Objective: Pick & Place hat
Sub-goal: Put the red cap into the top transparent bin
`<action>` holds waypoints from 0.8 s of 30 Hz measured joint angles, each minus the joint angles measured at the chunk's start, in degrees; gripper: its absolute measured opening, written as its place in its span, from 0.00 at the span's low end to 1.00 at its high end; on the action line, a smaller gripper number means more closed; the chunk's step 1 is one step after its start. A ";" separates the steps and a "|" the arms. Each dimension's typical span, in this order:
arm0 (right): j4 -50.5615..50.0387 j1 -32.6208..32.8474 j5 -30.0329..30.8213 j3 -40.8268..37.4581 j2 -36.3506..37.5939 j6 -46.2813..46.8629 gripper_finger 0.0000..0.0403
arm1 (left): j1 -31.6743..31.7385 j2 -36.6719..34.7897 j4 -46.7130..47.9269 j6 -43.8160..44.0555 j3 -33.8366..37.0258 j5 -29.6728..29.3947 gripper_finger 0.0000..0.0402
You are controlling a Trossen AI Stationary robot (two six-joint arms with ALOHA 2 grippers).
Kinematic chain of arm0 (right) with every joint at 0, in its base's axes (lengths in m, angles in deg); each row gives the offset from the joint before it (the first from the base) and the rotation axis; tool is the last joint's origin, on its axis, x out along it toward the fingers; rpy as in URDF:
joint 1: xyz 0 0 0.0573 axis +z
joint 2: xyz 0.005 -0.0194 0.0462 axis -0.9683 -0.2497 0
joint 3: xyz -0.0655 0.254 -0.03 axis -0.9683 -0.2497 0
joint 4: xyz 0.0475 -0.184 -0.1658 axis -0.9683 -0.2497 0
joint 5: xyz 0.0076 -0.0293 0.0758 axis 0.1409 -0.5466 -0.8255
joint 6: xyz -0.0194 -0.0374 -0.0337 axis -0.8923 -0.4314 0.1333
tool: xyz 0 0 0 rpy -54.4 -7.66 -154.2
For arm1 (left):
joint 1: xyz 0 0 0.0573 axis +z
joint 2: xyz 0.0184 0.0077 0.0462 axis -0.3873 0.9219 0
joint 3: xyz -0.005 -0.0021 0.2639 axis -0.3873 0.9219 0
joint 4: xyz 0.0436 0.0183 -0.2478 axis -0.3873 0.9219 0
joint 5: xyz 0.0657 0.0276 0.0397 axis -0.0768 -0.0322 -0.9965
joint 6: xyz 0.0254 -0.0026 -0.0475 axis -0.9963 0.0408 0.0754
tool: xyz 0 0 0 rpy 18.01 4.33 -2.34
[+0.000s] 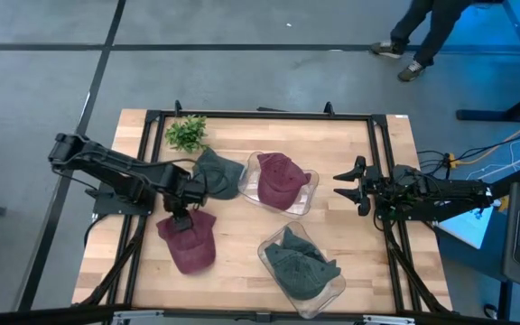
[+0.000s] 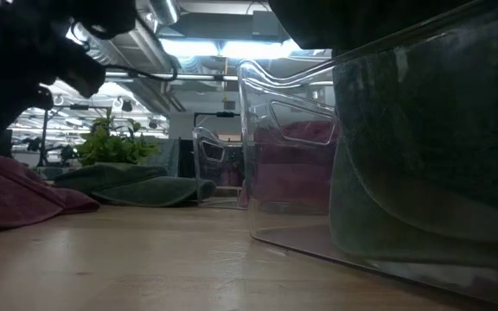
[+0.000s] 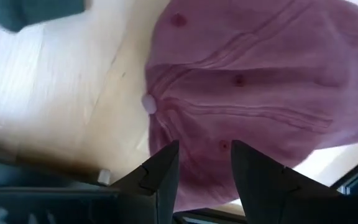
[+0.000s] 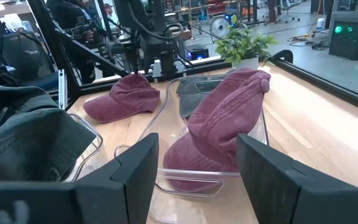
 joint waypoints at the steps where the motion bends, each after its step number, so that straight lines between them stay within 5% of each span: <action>1: 0.01 -0.01 0.00 0.00 0.00 0.01 0.53 | 0.26 -0.26 -0.19 0.27 0.51 -0.02 0.35; 24: 0.01 0.01 0.00 0.00 -0.02 0.01 0.53 | 1.33 -1.27 -12.13 -1.01 11.86 -3.13 0.35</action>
